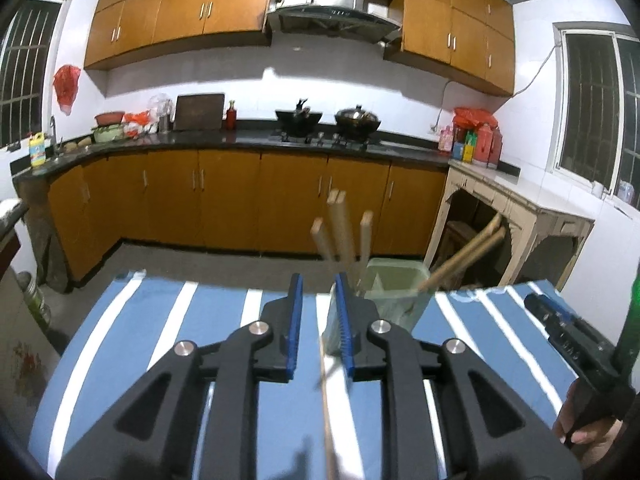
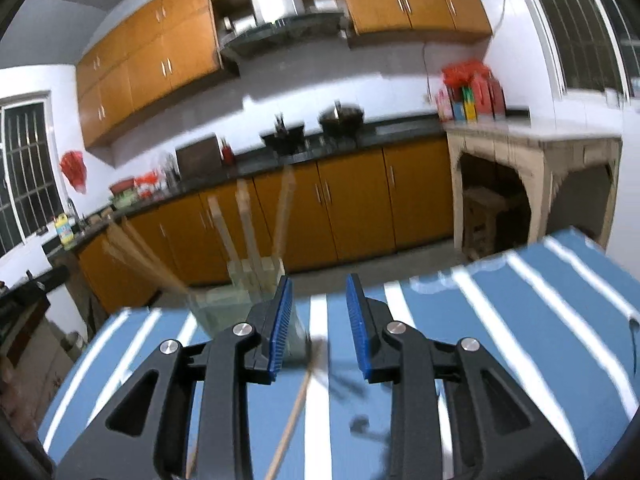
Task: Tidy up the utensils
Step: 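Grasp the last chopstick with the left gripper while the right gripper grasps one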
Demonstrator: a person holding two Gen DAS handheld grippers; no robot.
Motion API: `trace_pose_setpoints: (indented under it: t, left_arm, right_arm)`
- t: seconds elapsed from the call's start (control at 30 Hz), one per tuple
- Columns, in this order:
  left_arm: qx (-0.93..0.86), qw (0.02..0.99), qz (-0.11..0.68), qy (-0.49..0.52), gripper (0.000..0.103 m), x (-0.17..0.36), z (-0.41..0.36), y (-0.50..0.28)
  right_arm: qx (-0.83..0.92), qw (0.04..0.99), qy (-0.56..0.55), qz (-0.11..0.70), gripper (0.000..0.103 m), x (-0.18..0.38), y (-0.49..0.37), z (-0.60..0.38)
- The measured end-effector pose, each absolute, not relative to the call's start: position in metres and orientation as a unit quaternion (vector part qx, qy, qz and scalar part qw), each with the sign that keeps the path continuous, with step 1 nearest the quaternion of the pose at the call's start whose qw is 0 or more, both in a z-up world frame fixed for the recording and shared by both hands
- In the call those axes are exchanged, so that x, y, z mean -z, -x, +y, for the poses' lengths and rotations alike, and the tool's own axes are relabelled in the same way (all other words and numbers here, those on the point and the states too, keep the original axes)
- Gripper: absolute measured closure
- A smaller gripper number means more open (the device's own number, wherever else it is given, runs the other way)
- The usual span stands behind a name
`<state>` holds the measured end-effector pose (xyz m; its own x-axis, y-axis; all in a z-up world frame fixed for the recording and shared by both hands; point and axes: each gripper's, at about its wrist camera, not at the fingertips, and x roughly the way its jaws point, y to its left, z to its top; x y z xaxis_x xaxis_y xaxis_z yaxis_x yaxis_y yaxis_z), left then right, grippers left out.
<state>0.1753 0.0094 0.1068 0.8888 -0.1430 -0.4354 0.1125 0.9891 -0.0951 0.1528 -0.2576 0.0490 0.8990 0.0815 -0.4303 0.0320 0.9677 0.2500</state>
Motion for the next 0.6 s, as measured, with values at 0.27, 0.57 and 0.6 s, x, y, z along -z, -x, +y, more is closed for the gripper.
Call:
trace_pose_setpoints:
  t: [0.27, 0.57, 0.6]
  left_arm:
    - [0.037, 0.949, 0.310, 0.033, 0.080, -0.023, 0.028, -0.173]
    - [0.020, 0.931, 0.361, 0.048, 0.075, 0.023, 0.049, -0.174]
    - [0.021, 0.930, 0.363, 0.048, 0.075, 0.024, 0.049, -0.174]
  right_arm:
    - [-0.042, 0.927, -0.126, 0.350, 0.074, 0.037, -0.154, -0.222]
    - [-0.076, 0.902, -0.073, 0.418, 0.074, 0.076, -0.162, -0.166]
    - [-0.074, 0.900, -0.070, 0.423, 0.074, 0.080, -0.162, -0.166]
